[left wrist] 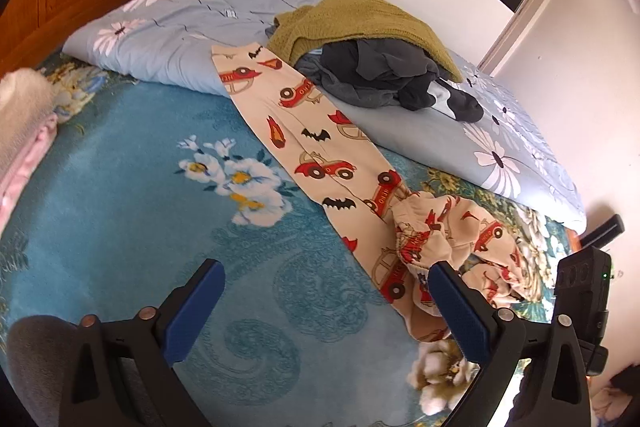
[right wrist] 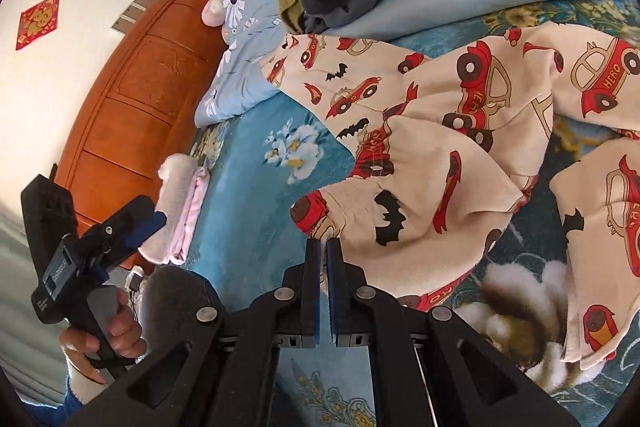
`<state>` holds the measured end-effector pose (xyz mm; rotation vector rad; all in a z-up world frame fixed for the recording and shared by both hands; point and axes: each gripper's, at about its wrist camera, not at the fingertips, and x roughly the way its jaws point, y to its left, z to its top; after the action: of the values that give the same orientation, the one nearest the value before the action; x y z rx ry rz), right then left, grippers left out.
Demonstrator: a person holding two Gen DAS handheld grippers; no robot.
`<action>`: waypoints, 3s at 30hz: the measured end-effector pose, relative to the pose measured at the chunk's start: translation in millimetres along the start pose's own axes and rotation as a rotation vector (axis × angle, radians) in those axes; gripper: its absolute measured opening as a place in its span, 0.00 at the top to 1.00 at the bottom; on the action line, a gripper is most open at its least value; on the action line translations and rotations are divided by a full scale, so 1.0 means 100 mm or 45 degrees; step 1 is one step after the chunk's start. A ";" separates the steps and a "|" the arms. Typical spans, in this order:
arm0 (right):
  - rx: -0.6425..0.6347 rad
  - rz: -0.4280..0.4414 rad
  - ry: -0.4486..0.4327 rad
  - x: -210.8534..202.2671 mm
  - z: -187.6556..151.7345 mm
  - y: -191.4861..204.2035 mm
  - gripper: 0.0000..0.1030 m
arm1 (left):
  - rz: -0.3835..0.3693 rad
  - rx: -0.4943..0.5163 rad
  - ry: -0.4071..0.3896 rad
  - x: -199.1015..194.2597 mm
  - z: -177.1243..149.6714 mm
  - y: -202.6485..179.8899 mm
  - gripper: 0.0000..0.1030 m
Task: Fold clothes
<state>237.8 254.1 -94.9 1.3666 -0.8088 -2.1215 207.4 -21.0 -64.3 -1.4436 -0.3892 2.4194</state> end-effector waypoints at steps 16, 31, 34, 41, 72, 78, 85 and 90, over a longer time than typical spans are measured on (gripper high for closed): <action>-0.072 -0.214 0.222 0.02 -0.22 -0.28 0.73 | -0.166 -0.152 0.354 0.98 -0.35 -0.11 0.00; 0.130 -0.269 0.167 -0.25 -0.29 -0.67 0.73 | -0.144 -0.223 0.468 1.45 -0.46 -0.13 0.46; 0.140 -0.275 0.164 -0.25 -0.29 -0.69 0.73 | -0.090 -0.209 0.474 1.46 -0.47 -0.14 0.77; 0.164 -0.312 0.098 -0.40 -0.21 -0.75 0.73 | -0.119 -0.196 0.283 1.02 -0.29 -0.06 0.91; -0.496 -0.948 0.468 0.64 0.91 -0.29 0.49 | -0.276 0.340 0.357 0.65 -0.68 -0.88 0.91; -0.058 -0.939 0.340 -0.21 0.57 -0.97 0.49 | -0.221 0.388 0.526 0.92 -0.85 -0.97 0.89; -0.220 -0.764 0.205 -0.25 0.75 -0.42 0.49 | -0.168 0.348 0.572 1.05 -0.88 -0.94 0.89; -0.395 -0.788 0.419 0.54 0.75 -0.20 0.48 | -0.125 0.342 0.582 1.10 -0.89 -0.91 0.89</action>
<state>146.8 247.4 -118.8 1.8797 0.0973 -2.2225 247.0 111.5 -159.4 -1.7357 -0.0260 1.8984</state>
